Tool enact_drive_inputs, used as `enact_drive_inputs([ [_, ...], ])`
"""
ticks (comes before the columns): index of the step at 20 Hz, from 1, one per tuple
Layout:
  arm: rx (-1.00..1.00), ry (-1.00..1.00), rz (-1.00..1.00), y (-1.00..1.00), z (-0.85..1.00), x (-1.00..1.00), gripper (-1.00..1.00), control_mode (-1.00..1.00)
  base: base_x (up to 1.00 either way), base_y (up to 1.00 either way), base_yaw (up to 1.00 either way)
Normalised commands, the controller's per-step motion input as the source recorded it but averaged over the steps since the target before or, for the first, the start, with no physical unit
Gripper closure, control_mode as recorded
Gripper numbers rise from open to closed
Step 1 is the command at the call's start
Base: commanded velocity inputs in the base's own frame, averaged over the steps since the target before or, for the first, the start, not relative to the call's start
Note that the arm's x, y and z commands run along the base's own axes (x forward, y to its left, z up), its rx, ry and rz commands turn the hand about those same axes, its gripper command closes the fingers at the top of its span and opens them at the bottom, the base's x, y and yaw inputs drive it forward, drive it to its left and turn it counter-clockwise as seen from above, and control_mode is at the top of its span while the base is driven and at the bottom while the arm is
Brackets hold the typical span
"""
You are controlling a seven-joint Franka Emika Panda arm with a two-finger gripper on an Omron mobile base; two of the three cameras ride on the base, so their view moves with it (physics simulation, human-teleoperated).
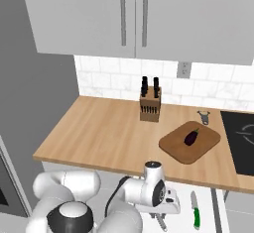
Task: Place the appropriate cutting tool for cutting the eggplant skin on the cutting board.
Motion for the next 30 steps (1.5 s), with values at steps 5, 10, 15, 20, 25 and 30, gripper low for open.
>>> enact_drive_inputs([
  [5,0.04,0.15,-0.03,-0.01,1.00,-0.38,1.00,-1.00,0.00,0.00,0.00],
  [10,0.02,0.12,0.00,0.01,1.00,-0.37,1.00,-1.00,0.00,0.00,0.00],
  [15,0.00,0.01,-0.05,-0.19,1.00,0.12,1.00,-1.00,0.00,0.00,0.00],
  [20,0.00,0.00,-0.07,-0.29,1.00,0.53,1.00,-1.00,0.00,0.00,0.00],
  [25,0.03,0.04,-0.03,-0.12,0.77,1.00,1.00,-1.00,0.00,0.00,0.00],
  [30,0.05,0.09,-0.05,-0.06,0.58,1.00,1.00,-1.00,0.00,0.00,0.00],
])
